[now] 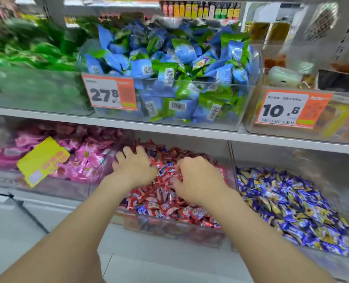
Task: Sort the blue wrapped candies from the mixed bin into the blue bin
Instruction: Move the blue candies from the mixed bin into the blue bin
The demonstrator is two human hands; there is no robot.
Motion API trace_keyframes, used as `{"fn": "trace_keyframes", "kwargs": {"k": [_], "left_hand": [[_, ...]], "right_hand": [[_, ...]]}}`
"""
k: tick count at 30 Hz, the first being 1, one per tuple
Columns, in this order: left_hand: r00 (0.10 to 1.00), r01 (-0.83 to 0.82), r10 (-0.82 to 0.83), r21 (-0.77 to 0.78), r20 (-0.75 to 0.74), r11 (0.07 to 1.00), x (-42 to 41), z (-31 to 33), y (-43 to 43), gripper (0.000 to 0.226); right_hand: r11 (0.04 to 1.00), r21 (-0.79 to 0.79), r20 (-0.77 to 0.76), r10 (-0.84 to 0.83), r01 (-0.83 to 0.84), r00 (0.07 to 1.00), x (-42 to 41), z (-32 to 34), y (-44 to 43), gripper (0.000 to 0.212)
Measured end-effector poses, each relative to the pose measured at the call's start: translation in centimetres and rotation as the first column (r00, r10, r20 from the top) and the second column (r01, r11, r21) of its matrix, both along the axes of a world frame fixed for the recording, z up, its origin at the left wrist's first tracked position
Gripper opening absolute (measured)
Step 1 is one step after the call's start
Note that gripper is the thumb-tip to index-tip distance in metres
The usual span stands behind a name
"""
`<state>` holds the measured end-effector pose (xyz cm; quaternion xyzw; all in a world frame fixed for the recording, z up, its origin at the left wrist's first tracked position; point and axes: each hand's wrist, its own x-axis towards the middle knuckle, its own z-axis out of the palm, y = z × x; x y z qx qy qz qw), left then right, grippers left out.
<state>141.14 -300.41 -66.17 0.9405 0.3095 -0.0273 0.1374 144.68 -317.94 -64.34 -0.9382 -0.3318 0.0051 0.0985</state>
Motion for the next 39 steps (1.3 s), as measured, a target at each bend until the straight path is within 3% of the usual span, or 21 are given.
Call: {"fn": "trace_keyframes", "kwargs": {"k": [4,9,11,14,17,20,22,27,32,35,39], "left_hand": [[0.998,-0.03,0.024,-0.128,-0.05,0.991,3.3,0.3,1.4,0.084],[0.989,0.047,-0.068,-0.16,-0.128,0.986,6.4,-0.8,2.8,0.053],[0.993,0.059,-0.078,-0.19,-0.094,0.98,7.7,-2.1,3.8,0.066],[0.996,0.061,-0.045,-0.216,0.075,0.975,10.6,-5.7,6.7,0.097],[0.988,0.118,-0.087,-0.259,0.127,0.958,8.7,-3.7,5.0,0.075],[0.984,0.168,-0.127,-0.432,0.123,0.886,7.8,-2.8,3.8,0.054],[0.984,0.162,-0.096,-0.52,0.152,0.839,7.4,-2.9,4.0,0.057],[0.944,0.259,-0.097,-0.525,0.317,0.81,6.0,-2.2,2.6,0.06],[0.886,0.442,-0.263,-0.527,0.382,0.725,3.5,-0.7,1.2,0.039],[0.861,0.501,-0.356,-0.487,0.362,0.715,1.6,-0.1,1.2,0.05],[0.839,0.542,-0.492,-0.42,0.232,0.727,-0.2,1.1,1.7,0.049]], "right_hand": [[0.997,-0.034,0.014,-0.073,0.074,0.997,1.6,-0.5,2.6,0.032],[0.982,-0.014,-0.147,-0.186,0.186,0.971,5.6,-2.2,4.5,0.054],[0.98,0.008,-0.229,-0.191,0.198,0.954,6.8,-2.7,5.2,0.061],[0.973,0.073,-0.349,-0.179,0.217,0.92,7.8,-3.0,6.0,0.075],[0.966,0.148,-0.435,-0.128,0.21,0.892,8.2,-2.4,6.1,0.071],[0.962,0.185,-0.495,-0.087,0.203,0.864,8.4,-2.0,5.8,0.089],[0.965,0.197,-0.51,-0.051,0.174,0.859,8.0,-1.5,5.5,0.087],[0.946,0.305,-0.492,0.055,0.113,0.869,7.1,-0.2,4.2,0.038],[0.925,0.381,-0.427,0.174,0.002,0.887,6.3,1.2,1.2,0.053],[0.926,0.368,-0.379,0.226,-0.078,0.898,6.0,0.8,-0.6,0.066],[0.983,0.144,-0.301,0.154,-0.115,0.941,5.6,-0.2,-2.9,0.083]]}}
